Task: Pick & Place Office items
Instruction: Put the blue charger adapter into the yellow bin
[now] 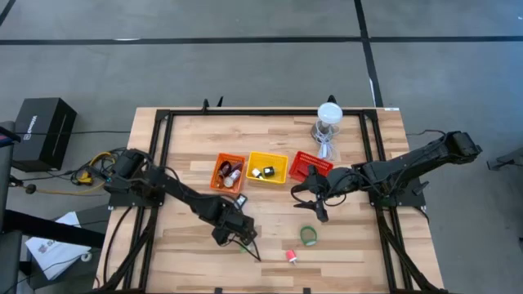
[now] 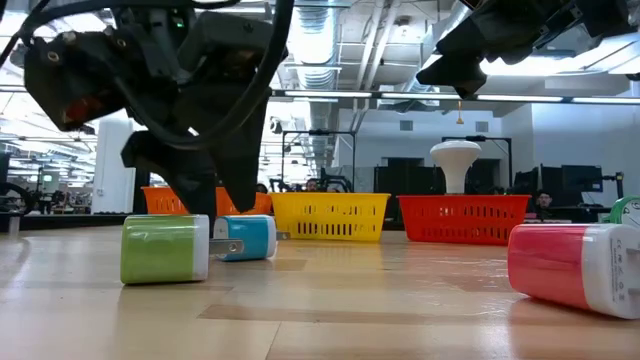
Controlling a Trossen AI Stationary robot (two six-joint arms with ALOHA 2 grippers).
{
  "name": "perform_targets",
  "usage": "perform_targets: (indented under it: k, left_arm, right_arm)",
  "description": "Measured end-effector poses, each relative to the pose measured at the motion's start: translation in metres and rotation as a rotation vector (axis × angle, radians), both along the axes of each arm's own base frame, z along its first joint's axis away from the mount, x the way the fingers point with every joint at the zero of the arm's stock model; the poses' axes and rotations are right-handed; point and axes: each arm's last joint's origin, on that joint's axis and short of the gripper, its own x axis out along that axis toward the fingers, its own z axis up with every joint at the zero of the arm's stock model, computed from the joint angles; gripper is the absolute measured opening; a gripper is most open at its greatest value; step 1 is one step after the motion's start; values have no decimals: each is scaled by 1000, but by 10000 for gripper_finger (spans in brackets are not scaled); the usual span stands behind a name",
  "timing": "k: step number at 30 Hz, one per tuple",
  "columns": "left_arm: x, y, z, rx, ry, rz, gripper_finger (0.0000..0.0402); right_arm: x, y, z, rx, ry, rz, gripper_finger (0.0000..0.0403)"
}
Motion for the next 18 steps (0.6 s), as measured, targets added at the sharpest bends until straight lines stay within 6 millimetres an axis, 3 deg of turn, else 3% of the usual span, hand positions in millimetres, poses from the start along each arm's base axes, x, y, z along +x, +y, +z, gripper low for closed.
perform_targets:
  k: [12, 18]
  left_arm:
    - [4, 0, 0, -62, -10, -77, 269]
    - [5, 12, -6, -61, -9, -46, 269]
  right_arm:
    - [0, 0, 0, 0, 0, 0, 228]
    - [0, 0, 0, 0, 0, 0, 228]
